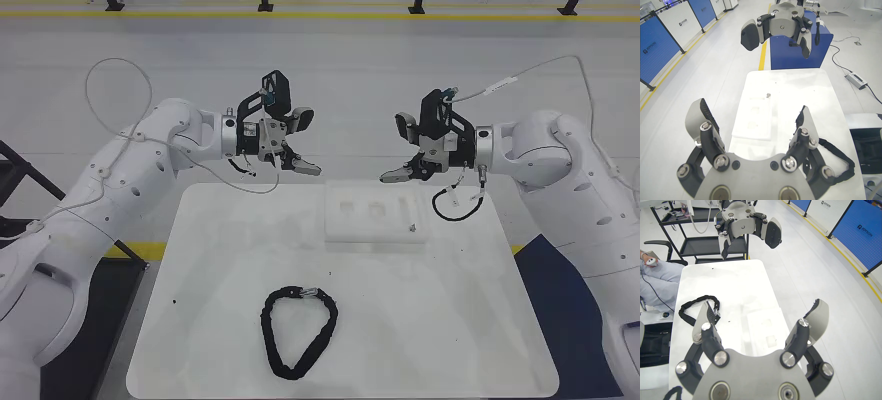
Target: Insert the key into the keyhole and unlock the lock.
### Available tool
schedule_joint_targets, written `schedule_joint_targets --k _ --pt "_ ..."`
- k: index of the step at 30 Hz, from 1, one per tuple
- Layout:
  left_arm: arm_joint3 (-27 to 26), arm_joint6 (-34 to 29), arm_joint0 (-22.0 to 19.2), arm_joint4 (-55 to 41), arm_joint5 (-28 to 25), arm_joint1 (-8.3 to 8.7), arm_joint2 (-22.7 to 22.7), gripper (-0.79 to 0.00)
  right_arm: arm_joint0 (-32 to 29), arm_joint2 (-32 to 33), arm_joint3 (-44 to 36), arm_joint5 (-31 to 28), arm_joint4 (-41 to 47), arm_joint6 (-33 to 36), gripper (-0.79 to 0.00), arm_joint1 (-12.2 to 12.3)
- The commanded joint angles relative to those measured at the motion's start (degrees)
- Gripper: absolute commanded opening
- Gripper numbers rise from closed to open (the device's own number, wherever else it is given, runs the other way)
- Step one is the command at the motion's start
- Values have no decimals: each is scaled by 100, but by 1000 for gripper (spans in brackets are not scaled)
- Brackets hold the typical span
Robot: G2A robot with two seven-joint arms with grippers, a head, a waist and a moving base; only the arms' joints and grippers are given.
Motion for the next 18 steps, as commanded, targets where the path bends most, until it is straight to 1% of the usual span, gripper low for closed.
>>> schedule_joint_targets --k 1,14,18 --pt "0 0 0 0 0 0 0 0 0 0 0 0 0 0 0 0" --pt "0 0 0 0 0 0 0 0 0 0 0 0 0 0 0 0" --pt "0 0 0 0 0 0 0 0 -129 -25 -28 165 -85 -28 0 -1"
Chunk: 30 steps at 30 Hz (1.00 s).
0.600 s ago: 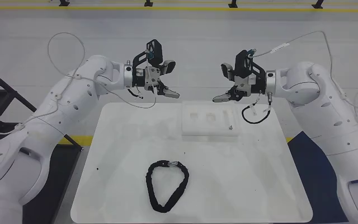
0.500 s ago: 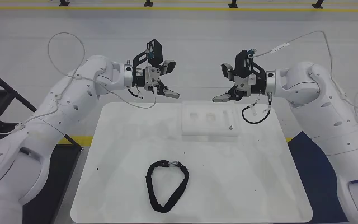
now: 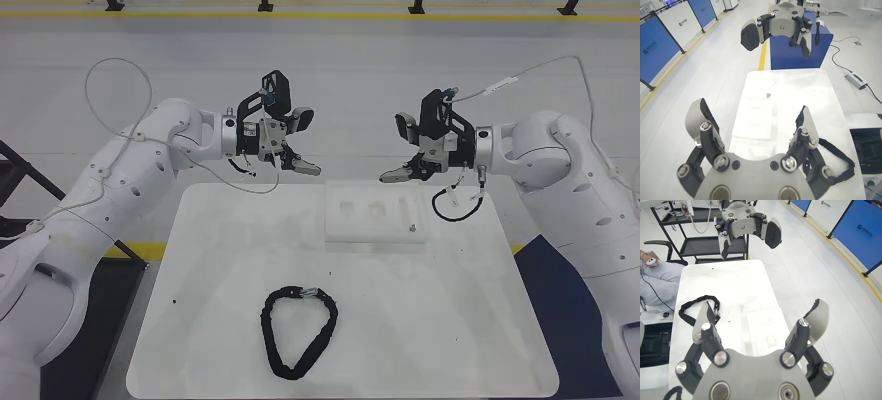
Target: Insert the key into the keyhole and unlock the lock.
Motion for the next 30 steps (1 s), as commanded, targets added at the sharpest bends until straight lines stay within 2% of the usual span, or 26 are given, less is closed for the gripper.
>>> schedule_joint_targets --k 1,10,20,24,30 --pt "0 0 0 0 0 0 0 0 -41 -53 19 89 -76 82 0 -7" --pt "0 0 0 0 0 0 0 0 -95 -417 607 502 -112 281 0 -155" --pt "0 0 0 0 0 0 0 0 -58 -931 1792 1341 271 776 0 -489" --pt "0 0 0 0 0 0 0 0 4 -1103 2161 2054 646 1419 0 -655" --pt "0 0 0 0 0 0 0 0 -41 -1116 2737 2790 1342 1763 0 -840"
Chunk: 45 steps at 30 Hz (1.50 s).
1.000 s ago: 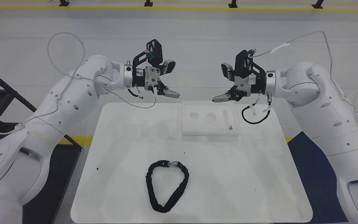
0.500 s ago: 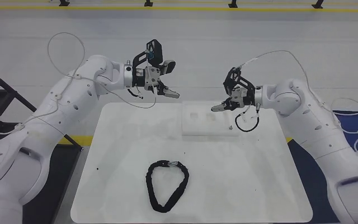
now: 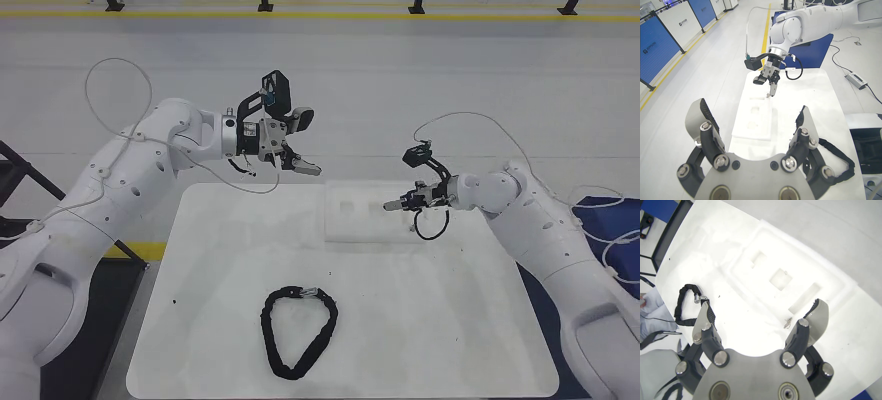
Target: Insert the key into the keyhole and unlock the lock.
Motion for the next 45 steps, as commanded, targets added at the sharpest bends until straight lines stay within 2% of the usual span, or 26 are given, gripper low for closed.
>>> schedule_joint_targets --k 1,8,13,28,31,34,38,42,44,45 --pt "0 0 0 0 0 0 0 0 -17 -17 163 206 64 -36 0 -55" --pt "0 0 0 0 0 0 0 0 -78 -234 348 1331 -352 -209 0 -253" --pt "0 0 0 0 0 0 0 0 -141 -341 331 1783 -542 -224 0 -375" --pt "0 0 0 0 0 0 0 0 -145 -352 329 1856 -582 -226 0 -392" --pt "0 0 0 0 0 0 0 0 -174 -350 240 2070 -697 -217 0 -388" --pt "0 0 0 0 0 0 0 0 -215 -330 27 2258 -828 28 0 -361" --pt "0 0 0 0 0 0 0 0 -294 -235 -298 2787 -903 374 0 -311" --pt "0 0 0 0 0 0 0 0 -398 -111 -468 3014 -884 496 0 -268" --pt "0 0 0 0 0 0 0 0 -425 -107 -525 3082 -979 530 -86 -264" --pt "0 0 0 0 0 0 0 0 -433 -105 -563 3122 -1028 532 -95 -265"
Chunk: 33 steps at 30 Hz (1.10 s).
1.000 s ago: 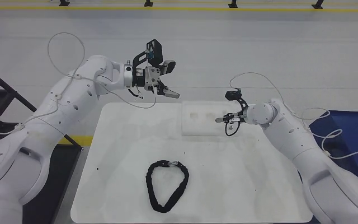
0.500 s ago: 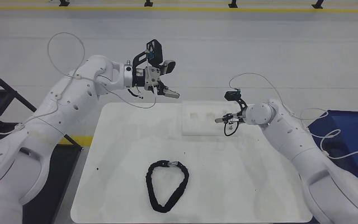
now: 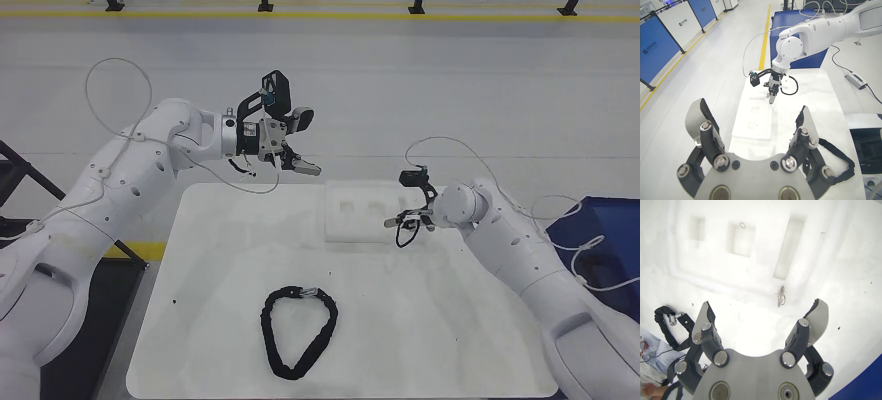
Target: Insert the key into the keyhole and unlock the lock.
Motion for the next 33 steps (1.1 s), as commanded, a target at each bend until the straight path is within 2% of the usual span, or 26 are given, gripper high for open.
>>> schedule_joint_targets --k 1,2,4,5,8,11,16,22,29,31,33 --pt "0 0 0 0 0 0 0 0 -11 4 -53 83 -91 16 -89 -1" --pt "0 0 0 0 0 0 0 0 -19 16 -73 177 -129 50 -102 -2" --pt "0 0 0 0 0 0 0 0 -32 24 -103 244 -187 83 -289 -4" --pt "0 0 0 0 0 0 0 0 -32 10 -101 347 -289 131 -329 -6" --pt "0 0 0 0 0 0 0 0 -40 -38 -119 595 -514 206 -357 -26" --pt "0 0 0 0 0 0 0 0 -34 -97 -109 812 -763 212 -425 -57" --pt "0 0 0 0 0 0 0 0 -52 -123 -141 781 -959 51 -437 -109" --pt "0 0 0 0 0 0 0 0 -23 -96 97 901 -936 42 -536 -214" --pt "0 0 0 0 0 0 0 0 16 -117 405 813 -904 -34 -585 -372" --pt "0 0 0 0 0 0 0 0 25 -104 496 809 -873 -83 -619 -407" --pt "0 0 0 0 0 0 0 0 44 -91 619 781 -848 -147 -693 -453"
